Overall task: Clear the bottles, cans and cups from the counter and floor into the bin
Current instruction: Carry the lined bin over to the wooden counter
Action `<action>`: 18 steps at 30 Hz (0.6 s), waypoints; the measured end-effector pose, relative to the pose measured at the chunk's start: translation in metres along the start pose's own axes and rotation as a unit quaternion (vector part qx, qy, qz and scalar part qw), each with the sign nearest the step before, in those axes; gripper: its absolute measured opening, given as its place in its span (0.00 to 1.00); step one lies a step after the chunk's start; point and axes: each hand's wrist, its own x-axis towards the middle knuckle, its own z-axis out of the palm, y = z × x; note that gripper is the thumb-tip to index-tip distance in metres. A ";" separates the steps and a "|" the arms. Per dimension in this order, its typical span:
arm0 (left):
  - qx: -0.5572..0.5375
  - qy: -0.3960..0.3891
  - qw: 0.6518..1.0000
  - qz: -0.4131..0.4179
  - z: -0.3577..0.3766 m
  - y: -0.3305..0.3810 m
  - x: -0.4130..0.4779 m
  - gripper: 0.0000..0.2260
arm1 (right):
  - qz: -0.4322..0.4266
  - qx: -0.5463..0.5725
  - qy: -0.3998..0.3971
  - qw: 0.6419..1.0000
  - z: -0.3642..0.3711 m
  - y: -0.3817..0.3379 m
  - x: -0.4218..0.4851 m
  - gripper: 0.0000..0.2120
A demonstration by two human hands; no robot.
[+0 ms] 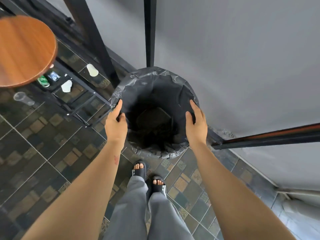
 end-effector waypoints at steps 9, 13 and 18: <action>-0.066 0.054 0.996 0.026 -0.088 0.060 -0.096 0.21 | -0.093 0.025 -0.051 0.994 -0.056 -0.079 -0.076 0.21; -0.073 0.085 0.993 0.044 -0.134 0.069 -0.121 0.21 | -0.131 0.022 -0.072 0.989 -0.048 -0.107 -0.107 0.22; -0.084 0.134 0.986 0.048 -0.189 0.050 -0.145 0.22 | -0.171 0.022 -0.111 0.979 -0.020 -0.128 -0.142 0.23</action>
